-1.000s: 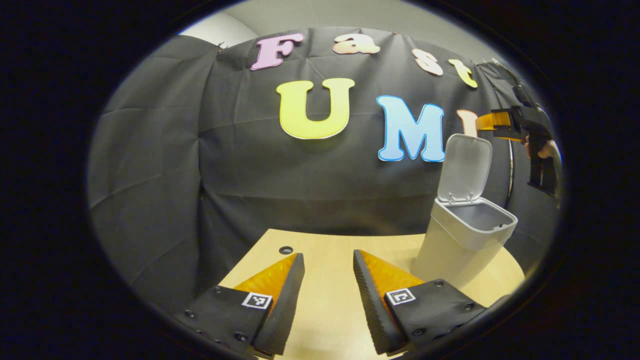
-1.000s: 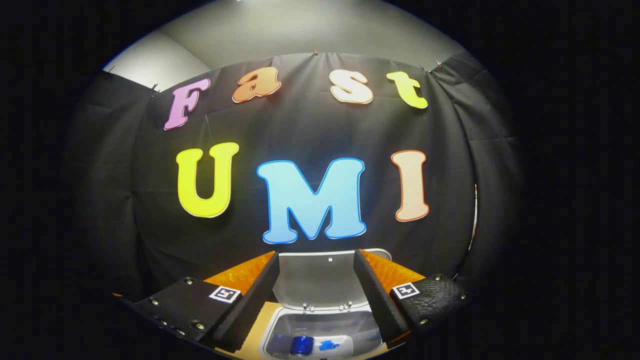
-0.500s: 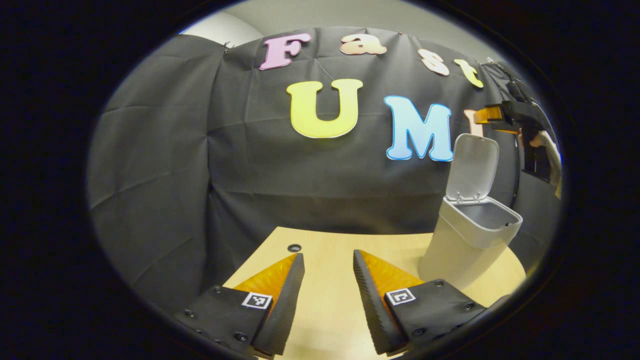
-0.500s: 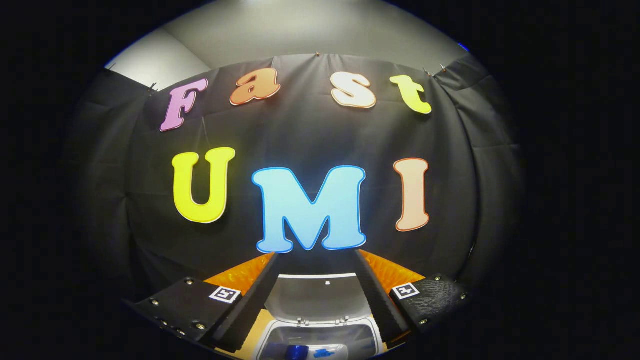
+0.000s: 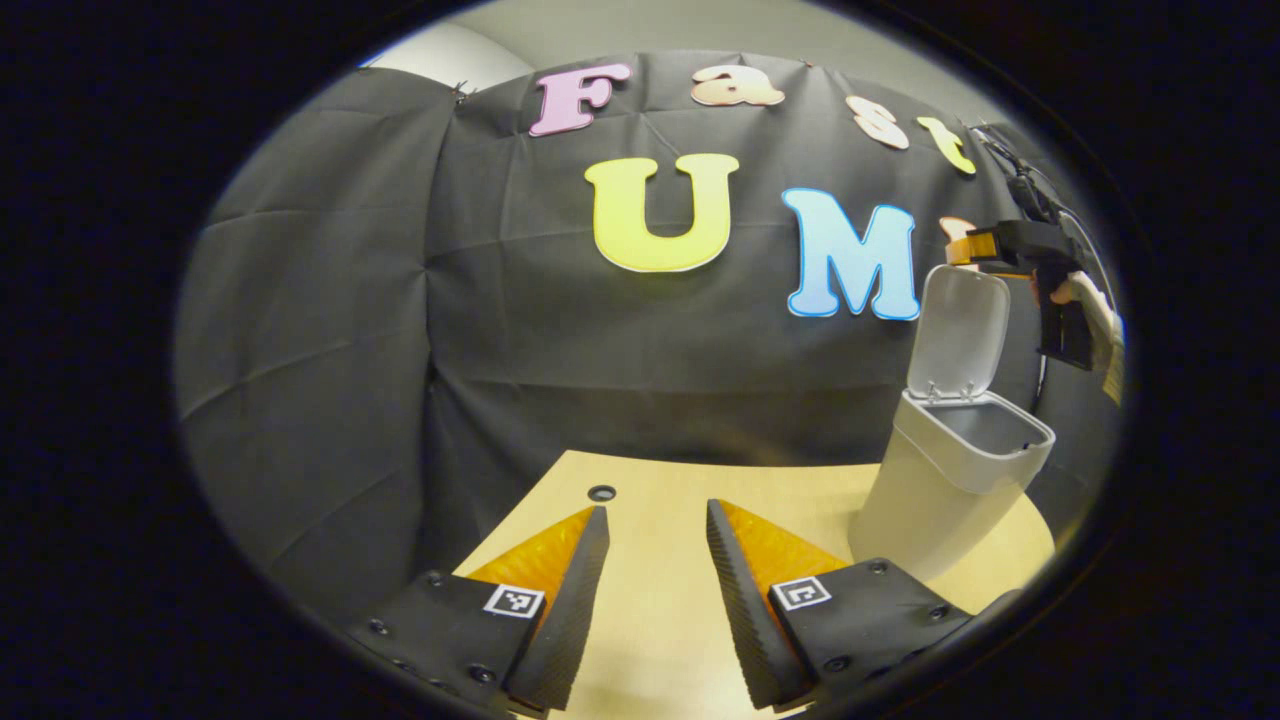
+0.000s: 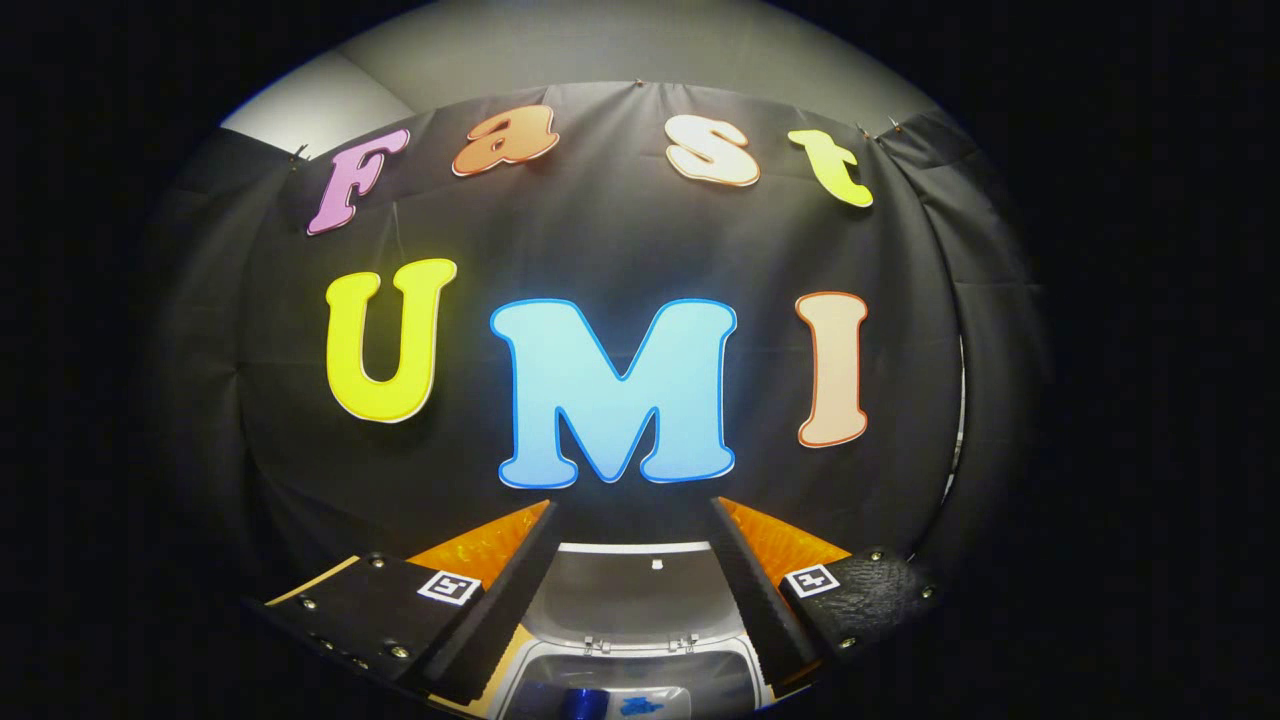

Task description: Press the lid of the desktop garbage bin to open it, pick up the crumpled paper on the desktop and throw it into the bin, then pick up the pop can on the desktop and drop it into the bin, and finally close the garbage bin lid.

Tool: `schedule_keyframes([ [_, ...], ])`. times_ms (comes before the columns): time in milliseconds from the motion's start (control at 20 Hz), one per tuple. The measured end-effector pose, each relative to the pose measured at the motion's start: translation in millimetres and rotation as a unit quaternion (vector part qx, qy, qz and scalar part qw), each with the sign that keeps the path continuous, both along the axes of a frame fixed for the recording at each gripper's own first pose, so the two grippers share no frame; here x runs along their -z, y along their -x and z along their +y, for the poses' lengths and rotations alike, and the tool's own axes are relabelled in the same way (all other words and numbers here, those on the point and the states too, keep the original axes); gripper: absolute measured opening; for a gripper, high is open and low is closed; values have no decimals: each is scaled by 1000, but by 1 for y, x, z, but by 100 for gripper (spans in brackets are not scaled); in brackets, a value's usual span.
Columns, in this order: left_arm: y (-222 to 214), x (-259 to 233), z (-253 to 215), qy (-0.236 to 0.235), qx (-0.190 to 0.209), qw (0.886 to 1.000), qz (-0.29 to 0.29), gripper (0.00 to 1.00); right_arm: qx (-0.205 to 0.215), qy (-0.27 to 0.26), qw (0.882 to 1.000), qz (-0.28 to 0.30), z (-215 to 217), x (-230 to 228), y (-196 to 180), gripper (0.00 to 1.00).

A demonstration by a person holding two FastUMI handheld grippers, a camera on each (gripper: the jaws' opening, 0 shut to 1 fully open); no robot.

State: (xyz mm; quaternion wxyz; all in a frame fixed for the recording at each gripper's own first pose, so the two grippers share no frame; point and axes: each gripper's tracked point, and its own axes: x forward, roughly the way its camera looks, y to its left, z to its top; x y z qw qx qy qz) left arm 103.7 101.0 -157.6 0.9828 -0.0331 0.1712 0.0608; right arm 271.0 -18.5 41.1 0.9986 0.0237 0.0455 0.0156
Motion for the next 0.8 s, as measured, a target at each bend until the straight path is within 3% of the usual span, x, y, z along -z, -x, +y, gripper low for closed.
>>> schedule_keyframes([
  [50, 0, 0, 0, 1, 0, 1000, 0, 81, -1, -4, 1000, 1, 1, 2, 1, 95],
  [100, -1, 1, -1, 3, 0, 1000, 0, 81, 0, -6, 1000, -3, 0, 0, 2, 100],
  [150, -2, 2, -3, 5, 1, 1000, 0, 81, 0, -6, 1000, -5, 0, 0, 5, 95],
  [200, -3, 3, -4, 6, 2, 1000, 1, 68, -1, -3, 1000, -9, 1, 1, 6, 95],
  [250, -3, 4, -6, 8, 4, 1000, 1, 81, -2, 0, 1000, -12, 1, 2, 9, 95],
  [300, -3, 6, -9, 8, 6, 1000, 2, 81, -2, 0, 1000, -14, 1, 3, 13, 95],
  [350, -3, 6, -10, 9, 8, 1000, 3, 79, -1, -2, 1000, -14, 1, 3, 17, 95],
  [400, -4, 6, -12, 10, 10, 1000, 3, 67, -1, -3, 1000, -15, 1, 4, 20, 95],
  [450, -5, 6, -14, 11, 12, 1000, 2, 66, -1, -2, 1000, -15, 2, 5, 25, 95],
  [650, -4, 4, -22, 13, 20, 1000, 0, 66, -2, -2, 1000, -16, 2, 10, 43, 95],
  [700, -3, 4, -24, 13, 22, 1000, -1, 66, -2, -4, 1000, -17, 2, 12, 48, 100],
  [750, -2, 4, -26, 14, 24, 1000, -2, 66, -3, -3, 1000, -18, 2, 13, 52, 95],
  [800, -1, 5, -28, 14, 25, 1000, -2, 76, -4, -2, 1000, -19, 2, 15, 57, 100],
])
